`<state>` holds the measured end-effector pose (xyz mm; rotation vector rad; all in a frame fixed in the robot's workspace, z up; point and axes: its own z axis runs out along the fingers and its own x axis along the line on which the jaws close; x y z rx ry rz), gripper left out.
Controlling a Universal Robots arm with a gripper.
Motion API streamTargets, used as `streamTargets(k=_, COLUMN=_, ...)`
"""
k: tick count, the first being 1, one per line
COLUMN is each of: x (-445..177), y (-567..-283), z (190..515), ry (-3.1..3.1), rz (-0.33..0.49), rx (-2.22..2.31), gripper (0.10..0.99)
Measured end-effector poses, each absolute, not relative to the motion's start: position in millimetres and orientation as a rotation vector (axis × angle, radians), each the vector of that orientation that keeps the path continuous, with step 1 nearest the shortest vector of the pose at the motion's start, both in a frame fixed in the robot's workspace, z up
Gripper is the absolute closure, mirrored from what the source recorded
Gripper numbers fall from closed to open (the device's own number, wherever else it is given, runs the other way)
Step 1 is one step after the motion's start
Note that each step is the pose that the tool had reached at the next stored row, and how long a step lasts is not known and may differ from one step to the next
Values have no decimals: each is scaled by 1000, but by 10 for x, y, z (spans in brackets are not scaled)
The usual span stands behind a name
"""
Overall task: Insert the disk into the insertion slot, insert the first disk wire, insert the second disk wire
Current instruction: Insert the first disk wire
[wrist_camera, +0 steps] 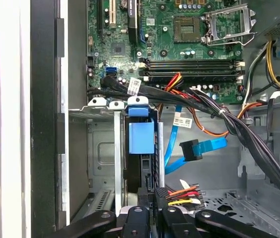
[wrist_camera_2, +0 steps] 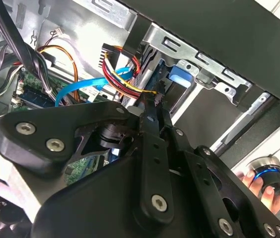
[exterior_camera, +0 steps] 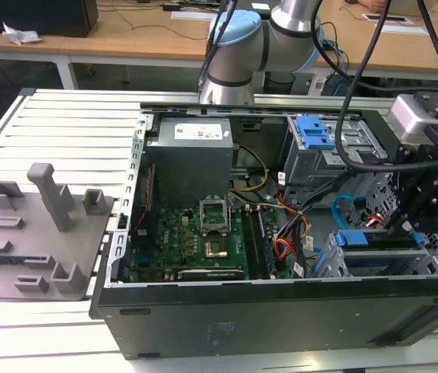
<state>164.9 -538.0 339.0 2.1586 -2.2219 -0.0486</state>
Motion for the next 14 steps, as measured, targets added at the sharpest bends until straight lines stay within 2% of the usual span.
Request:
streamTargets(k=13, x=1687, y=-5381, z=3359, ry=-2221, rz=-53, rx=2158, gripper=910)
streamTargets(k=14, x=1687, y=-5381, z=3364, ry=-2220, rz=-52, rx=2158, gripper=847)
